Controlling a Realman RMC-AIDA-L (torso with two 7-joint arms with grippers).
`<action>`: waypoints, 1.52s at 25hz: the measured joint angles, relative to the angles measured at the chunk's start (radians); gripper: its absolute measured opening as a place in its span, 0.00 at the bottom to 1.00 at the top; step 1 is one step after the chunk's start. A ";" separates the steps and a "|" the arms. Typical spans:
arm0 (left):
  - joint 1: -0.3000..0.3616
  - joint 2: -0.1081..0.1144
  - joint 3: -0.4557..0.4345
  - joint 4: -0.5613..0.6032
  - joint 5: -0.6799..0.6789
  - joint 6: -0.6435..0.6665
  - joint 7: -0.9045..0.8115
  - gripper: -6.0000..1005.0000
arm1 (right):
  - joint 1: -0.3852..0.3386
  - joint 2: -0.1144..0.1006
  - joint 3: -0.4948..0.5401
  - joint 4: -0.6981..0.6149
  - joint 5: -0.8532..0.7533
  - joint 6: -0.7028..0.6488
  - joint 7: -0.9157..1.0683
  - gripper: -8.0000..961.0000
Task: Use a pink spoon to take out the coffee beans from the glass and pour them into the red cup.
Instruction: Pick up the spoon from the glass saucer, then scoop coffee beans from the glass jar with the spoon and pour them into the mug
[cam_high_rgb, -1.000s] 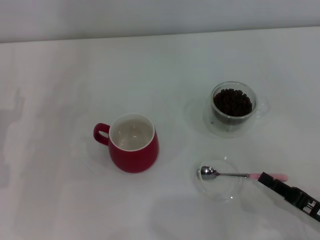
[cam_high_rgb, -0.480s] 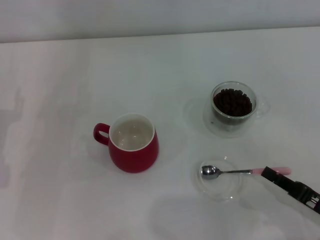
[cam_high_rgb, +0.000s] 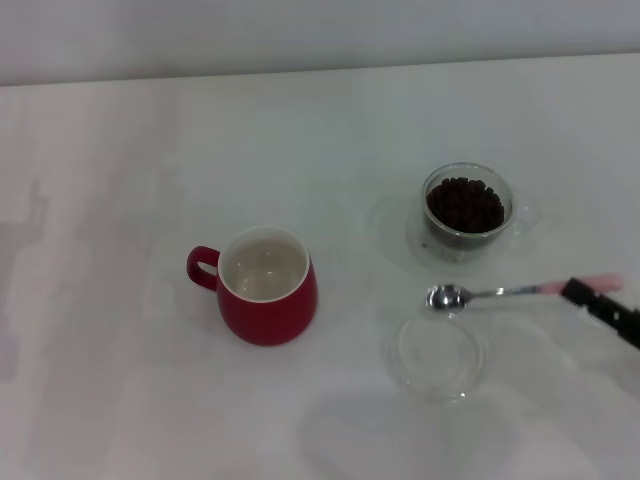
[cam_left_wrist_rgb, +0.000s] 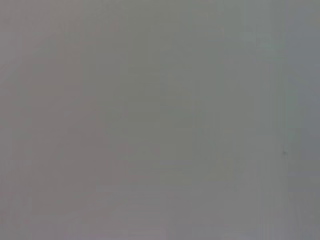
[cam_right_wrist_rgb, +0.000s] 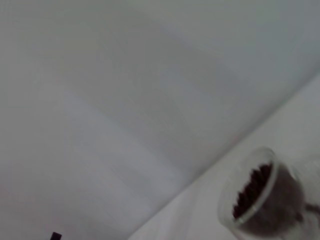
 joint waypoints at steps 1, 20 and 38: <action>0.002 0.000 0.000 0.000 0.000 0.002 0.000 0.67 | 0.000 -0.002 0.004 -0.030 0.000 -0.003 0.000 0.15; 0.012 -0.002 -0.005 0.002 -0.003 0.008 -0.002 0.67 | -0.027 -0.055 0.260 -0.807 -0.345 0.198 0.328 0.15; 0.014 -0.004 -0.006 0.014 -0.008 0.015 -0.003 0.67 | 0.137 0.067 0.315 -1.276 -0.841 0.173 0.645 0.15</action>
